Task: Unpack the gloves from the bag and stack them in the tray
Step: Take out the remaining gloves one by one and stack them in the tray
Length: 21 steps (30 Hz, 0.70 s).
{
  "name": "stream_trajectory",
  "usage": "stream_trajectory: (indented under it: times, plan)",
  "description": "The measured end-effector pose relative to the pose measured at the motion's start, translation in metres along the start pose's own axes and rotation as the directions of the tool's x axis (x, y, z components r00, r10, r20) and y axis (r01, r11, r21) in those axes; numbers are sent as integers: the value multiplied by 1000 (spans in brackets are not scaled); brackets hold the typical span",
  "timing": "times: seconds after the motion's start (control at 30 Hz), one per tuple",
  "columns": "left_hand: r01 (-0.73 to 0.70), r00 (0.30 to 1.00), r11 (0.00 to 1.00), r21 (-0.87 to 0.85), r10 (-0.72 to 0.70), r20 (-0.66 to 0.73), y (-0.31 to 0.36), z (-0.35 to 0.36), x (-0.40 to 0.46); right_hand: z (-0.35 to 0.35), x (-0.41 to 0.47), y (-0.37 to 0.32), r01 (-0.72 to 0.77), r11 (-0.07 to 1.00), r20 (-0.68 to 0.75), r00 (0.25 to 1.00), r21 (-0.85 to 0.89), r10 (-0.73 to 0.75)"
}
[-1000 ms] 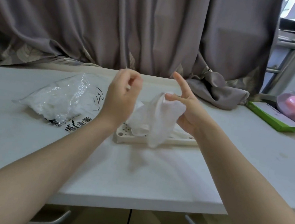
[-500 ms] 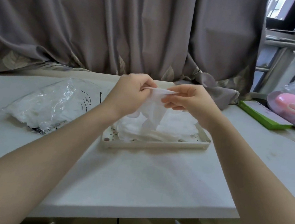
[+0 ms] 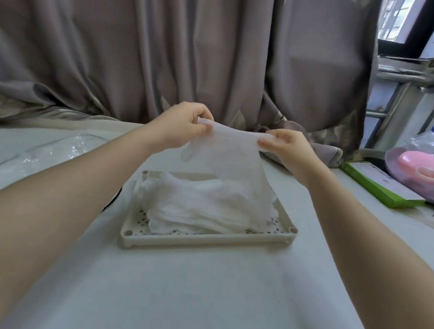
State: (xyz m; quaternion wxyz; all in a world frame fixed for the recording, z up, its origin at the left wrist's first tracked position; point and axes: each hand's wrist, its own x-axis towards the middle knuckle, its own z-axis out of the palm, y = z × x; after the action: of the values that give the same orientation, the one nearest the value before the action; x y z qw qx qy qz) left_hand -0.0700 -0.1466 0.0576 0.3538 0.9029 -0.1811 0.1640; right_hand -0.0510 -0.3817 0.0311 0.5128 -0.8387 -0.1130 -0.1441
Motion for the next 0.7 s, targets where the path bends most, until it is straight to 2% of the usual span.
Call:
stream_trajectory:
  times: [0.1, 0.17, 0.23, 0.33, 0.4, 0.5, 0.6, 0.63, 0.7]
  plan:
    - [-55, 991, 998, -20, 52, -120, 7, -4, 18, -13, 12, -13, 111, 994, -254, 961, 14, -104]
    - [-115, 979, 992, -57, 103, -178, 10, -11, 20, -20, 6, -23, 203, 975, -248, 953, 92, -175]
    - [-133, 982, 988, -74, 121, -143, 3, -11, 11, -23, -6, -18, 238, 971, -137, 961, -14, -238]
    - [-120, 993, 989, 91, 120, 0, -25, 6, -15, -15, -27, 8, 223, 935, 142, 972, -276, -190]
    - [-154, 986, 963, 222, 134, 99, -41, 17, -30, -4, -39, 22, 291, 863, 296, 939, -414, -174]
    - [-222, 962, 922, 318, 154, 223, -55, 26, -48, 15, -52, 36, 445, 708, 477, 862, -549, -172]
    - [-267, 950, 901, 343, 186, 249, -62, 31, -65, 28, -64, 44, 482, 613, 528, 840, -626, -121]
    - [-280, 944, 890, 361, 187, 272, -61, 31, -70, 29, -67, 43, 465, 622, 521, 847, -630, -104]
    - [-307, 923, 826, 472, 137, 360, -57, 30, -76, 31, -72, 34, 383, 710, 483, 873, -592, -68]
